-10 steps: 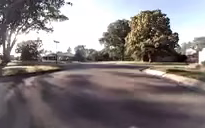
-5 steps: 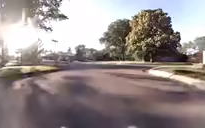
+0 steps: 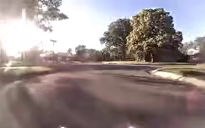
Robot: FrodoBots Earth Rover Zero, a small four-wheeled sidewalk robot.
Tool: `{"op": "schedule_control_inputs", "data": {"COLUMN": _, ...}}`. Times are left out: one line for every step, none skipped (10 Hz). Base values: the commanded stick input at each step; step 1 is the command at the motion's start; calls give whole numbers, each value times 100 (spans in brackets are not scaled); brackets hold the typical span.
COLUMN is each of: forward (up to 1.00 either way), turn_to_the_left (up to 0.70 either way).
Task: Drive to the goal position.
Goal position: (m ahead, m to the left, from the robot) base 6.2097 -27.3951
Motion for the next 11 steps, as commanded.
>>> {"op": "schedule_control_inputs", "data": {"forward": 100, "turn_to_the_left": -40}}
{"op": "schedule_control_inputs", "data": {"forward": 100, "turn_to_the_left": -40}}
{"op": "schedule_control_inputs", "data": {"forward": 100, "turn_to_the_left": -9}}
{"op": "schedule_control_inputs", "data": {"forward": 100, "turn_to_the_left": 0}}
{"op": "schedule_control_inputs", "data": {"forward": 100, "turn_to_the_left": 0}}
{"op": "schedule_control_inputs", "data": {"forward": 100, "turn_to_the_left": 0}}
{"op": "schedule_control_inputs", "data": {"forward": 100, "turn_to_the_left": -1}}
{"op": "schedule_control_inputs", "data": {"forward": 100, "turn_to_the_left": -2}}
{"op": "schedule_control_inputs", "data": {"forward": 100, "turn_to_the_left": -40}}
{"op": "schedule_control_inputs", "data": {"forward": 100, "turn_to_the_left": -40}}
{"op": "schedule_control_inputs", "data": {"forward": 100, "turn_to_the_left": -36}}
